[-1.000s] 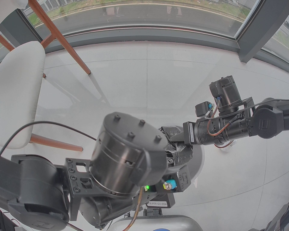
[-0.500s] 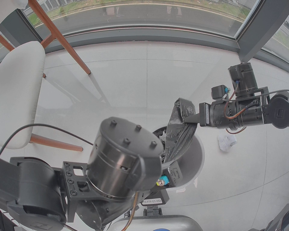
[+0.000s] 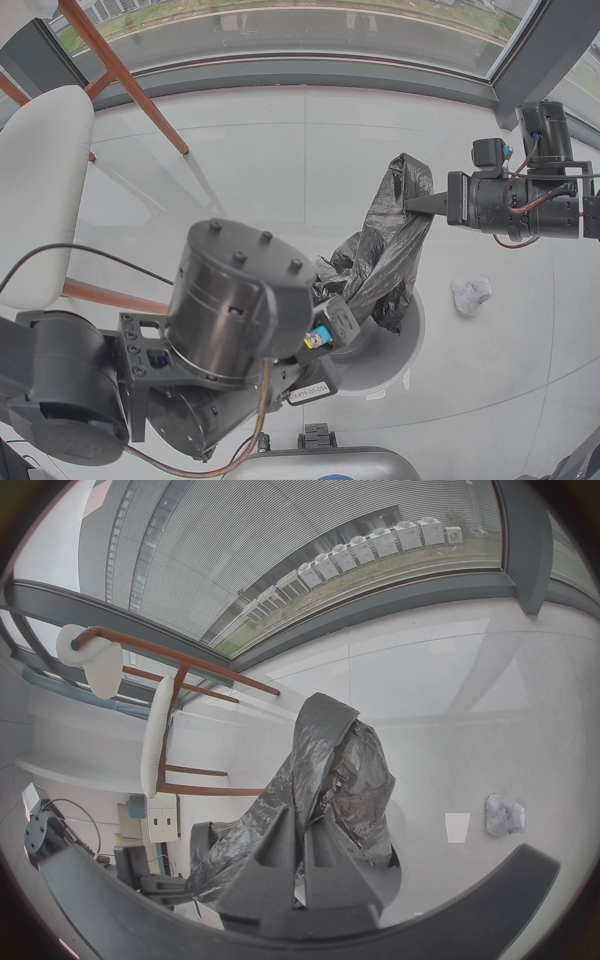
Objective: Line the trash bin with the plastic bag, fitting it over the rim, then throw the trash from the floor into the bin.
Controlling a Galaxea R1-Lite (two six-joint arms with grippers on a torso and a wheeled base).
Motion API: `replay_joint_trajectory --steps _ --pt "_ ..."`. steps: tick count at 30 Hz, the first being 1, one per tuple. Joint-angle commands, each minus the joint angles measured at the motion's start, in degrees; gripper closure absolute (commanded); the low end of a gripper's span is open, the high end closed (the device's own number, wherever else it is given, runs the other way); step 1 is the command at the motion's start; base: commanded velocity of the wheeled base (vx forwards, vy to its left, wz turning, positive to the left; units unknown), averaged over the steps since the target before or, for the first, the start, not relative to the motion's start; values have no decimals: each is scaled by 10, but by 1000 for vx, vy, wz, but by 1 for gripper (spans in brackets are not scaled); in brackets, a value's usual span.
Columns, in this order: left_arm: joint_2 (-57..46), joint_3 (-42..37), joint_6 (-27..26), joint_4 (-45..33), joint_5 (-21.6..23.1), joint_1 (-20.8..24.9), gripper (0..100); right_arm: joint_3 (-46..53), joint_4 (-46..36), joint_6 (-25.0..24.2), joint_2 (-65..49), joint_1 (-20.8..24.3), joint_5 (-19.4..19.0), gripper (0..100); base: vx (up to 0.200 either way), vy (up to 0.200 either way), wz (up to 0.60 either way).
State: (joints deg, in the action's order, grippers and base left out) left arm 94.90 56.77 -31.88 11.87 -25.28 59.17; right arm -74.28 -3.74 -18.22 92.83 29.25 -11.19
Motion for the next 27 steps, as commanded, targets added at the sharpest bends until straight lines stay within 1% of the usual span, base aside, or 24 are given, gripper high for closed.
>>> replay_joint_trajectory --steps 1,3,4,5,6,7,8,12,19,23,27 --pt "2 11 7 3 -5 -15 100 7 1 0 -26 10 -1 100 0 0 0" --pt "4 14 16 5 -10 -18 100 8 2 -1 -27 13 -1 100 0 0 0" --pt "5 19 45 11 -19 -19 100 11 2 0 -28 14 -1 100 0 0 0" --pt "7 22 59 14 -24 -19 100 14 4 0 -27 14 -1 100 0 0 0" --pt "7 22 59 14 -24 -19 100 14 4 0 -27 14 -1 100 0 0 0" --pt "7 25 77 14 -32 -18 100 19 4 1 -27 14 -1 100 0 0 0" --pt "7 25 84 14 -33 -18 100 20 4 1 -25 14 -1 100 0 0 0" --pt "7 23 88 14 -34 -18 100 34 5 5 -23 13 -1 100 0 0 0" --pt "5 22 89 13 -34 -19 100 31 6 5 -18 19 -2 100 0 0 0" --pt "5 19 89 13 -34 -22 100 36 32 4 -6 20 -1 100 0 0 0" --pt "5 26 94 27 -33 -35 100 34 70 4 9 20 0 100 0 0 0"
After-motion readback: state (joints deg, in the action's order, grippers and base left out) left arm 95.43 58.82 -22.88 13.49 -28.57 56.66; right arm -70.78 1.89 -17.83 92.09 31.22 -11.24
